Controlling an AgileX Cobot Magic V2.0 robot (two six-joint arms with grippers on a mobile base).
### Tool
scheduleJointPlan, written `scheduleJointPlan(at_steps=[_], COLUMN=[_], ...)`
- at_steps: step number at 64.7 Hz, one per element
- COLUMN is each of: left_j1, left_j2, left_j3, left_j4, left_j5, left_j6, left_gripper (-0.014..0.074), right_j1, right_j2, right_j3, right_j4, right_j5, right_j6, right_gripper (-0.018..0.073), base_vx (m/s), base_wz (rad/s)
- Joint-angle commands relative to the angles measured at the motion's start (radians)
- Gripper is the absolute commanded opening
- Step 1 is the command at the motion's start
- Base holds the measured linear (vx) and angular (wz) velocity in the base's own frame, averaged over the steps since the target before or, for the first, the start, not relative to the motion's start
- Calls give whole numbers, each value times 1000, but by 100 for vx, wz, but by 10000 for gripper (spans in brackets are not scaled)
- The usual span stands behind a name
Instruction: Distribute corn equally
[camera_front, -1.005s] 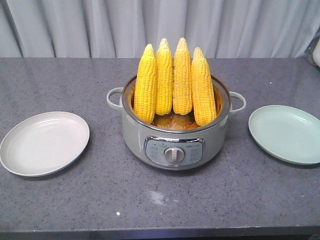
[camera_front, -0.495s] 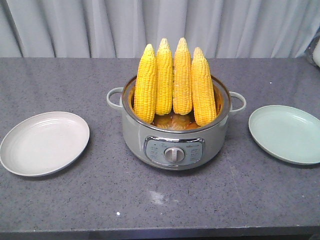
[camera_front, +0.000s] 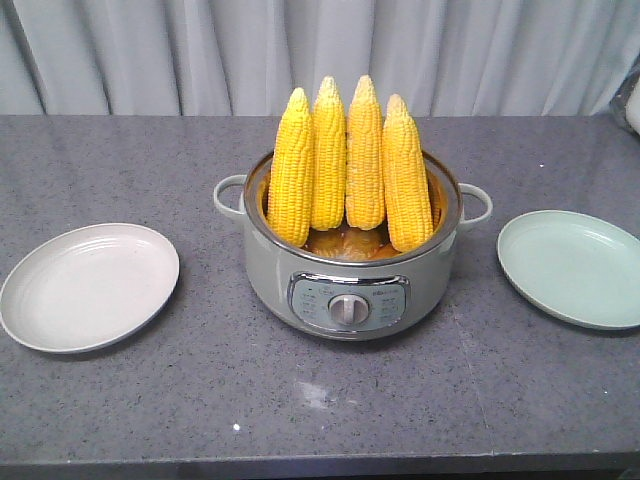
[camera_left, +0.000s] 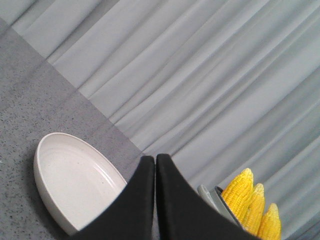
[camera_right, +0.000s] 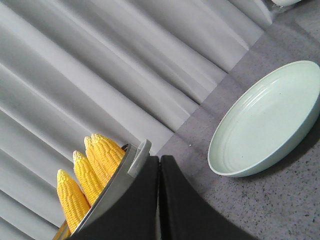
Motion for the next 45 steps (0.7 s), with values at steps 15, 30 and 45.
scheduleJointPlan(at_steps=[15, 30, 45], left_j1=[1, -2, -2], left_j2=[-17, -17, -15], left_j3=[-7, -78, -222], left_j4=[-131, -181, -57], left_j5=[-78, -71, -58], left_j6=[-49, -46, -39], left_gripper=[-7, -7, -7], right_j1=[-6, -6, -6], right_j2=[-5, -4, 130], right_j3=[-45, -221, -475], right_j4=[-12, -40, -38], right_j5=[26, 108, 282], right_j6=[-16, -172, -450], right_gripper=[-4, -4, -4], base_vx=[0, 0, 0], base_wz=[0, 0, 0])
